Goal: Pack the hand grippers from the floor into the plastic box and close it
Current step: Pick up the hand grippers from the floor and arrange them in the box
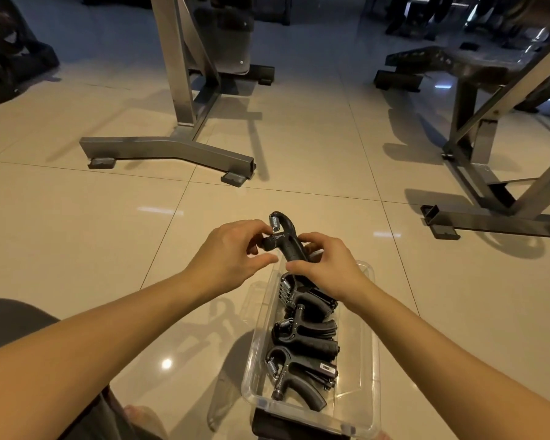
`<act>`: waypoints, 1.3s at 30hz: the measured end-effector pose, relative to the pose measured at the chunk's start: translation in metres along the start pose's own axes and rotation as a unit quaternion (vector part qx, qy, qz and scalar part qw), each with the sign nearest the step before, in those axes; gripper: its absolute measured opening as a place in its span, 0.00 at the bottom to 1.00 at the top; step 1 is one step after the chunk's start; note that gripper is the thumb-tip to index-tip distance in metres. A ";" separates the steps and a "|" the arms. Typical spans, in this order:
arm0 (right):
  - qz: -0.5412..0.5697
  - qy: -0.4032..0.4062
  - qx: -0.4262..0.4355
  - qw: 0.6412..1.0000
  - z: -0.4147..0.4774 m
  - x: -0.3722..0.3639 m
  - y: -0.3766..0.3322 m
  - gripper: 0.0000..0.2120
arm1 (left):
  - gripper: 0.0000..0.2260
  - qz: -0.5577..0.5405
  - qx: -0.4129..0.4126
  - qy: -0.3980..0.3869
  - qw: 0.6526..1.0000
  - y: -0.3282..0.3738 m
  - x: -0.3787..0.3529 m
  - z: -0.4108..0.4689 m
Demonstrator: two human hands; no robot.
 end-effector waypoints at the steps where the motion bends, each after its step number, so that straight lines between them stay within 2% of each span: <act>1: 0.015 -0.013 -0.005 1.000 0.001 0.005 0.002 0.30 | 0.23 0.003 -0.013 -0.016 1.000 -0.003 0.000 0.001; 4: 0.057 -0.054 -0.007 0.997 0.002 0.016 0.003 0.29 | 0.32 0.008 -0.034 -0.014 0.999 -0.010 0.005 0.004; 6: 0.091 -0.076 -0.003 0.993 0.002 0.021 0.000 0.27 | 0.33 0.018 -0.034 -0.016 0.999 -0.014 0.006 0.007; 12: 0.173 -0.128 0.007 0.977 0.001 0.031 -0.007 0.19 | 0.17 -0.008 -0.038 0.030 0.999 -0.017 0.011 0.010; 18: 0.184 -0.078 0.024 0.980 0.001 0.040 -0.005 0.09 | 0.10 -0.052 -0.042 0.051 0.996 -0.012 0.020 0.011; 21: 0.164 -0.047 0.054 0.984 0.001 0.041 -0.004 0.08 | 0.10 -0.044 -0.039 0.048 0.997 -0.009 0.019 0.011; 23: 0.111 -0.025 0.094 0.989 0.002 0.039 -0.004 0.08 | 0.09 -0.044 -0.034 0.048 0.997 -0.009 0.019 0.011; 25: -0.026 0.002 0.150 0.988 0.002 0.037 -0.003 0.14 | 0.09 -0.053 -0.020 0.043 0.997 -0.010 0.016 0.011; 27: -0.215 0.041 0.203 0.954 0.000 0.033 -0.001 0.25 | 0.09 -0.071 0.007 0.027 0.997 -0.010 0.012 0.012; 29: -0.330 0.073 0.236 0.911 -0.005 0.030 0.000 0.31 | 0.08 -0.096 0.036 -0.001 0.995 -0.013 0.006 0.014; 33: -0.400 0.099 0.260 0.873 -0.012 0.023 0.007 0.29 | 0.07 -0.139 0.070 -0.045 0.987 -0.014 -0.007 0.017; 37: -0.420 0.090 0.218 0.876 -0.017 0.022 0.022 0.28 | 0.06 -0.157 0.076 -0.069 0.982 -0.009 -0.020 0.020; 39: -0.414 0.078 0.189 0.887 -0.020 0.023 0.033 0.28 | 0.10 -0.131 0.071 -0.088 0.985 -0.008 -0.027 0.021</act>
Point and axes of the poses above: each hand's wrist, its own z-axis towards the middle knuckle, its own x-axis out of the back of the hand, y = z × x, the point moved 3 cm from there along z, towards the middle knuckle, and after that the axes turned 4 degrees about -y, right-handed, at the moved point
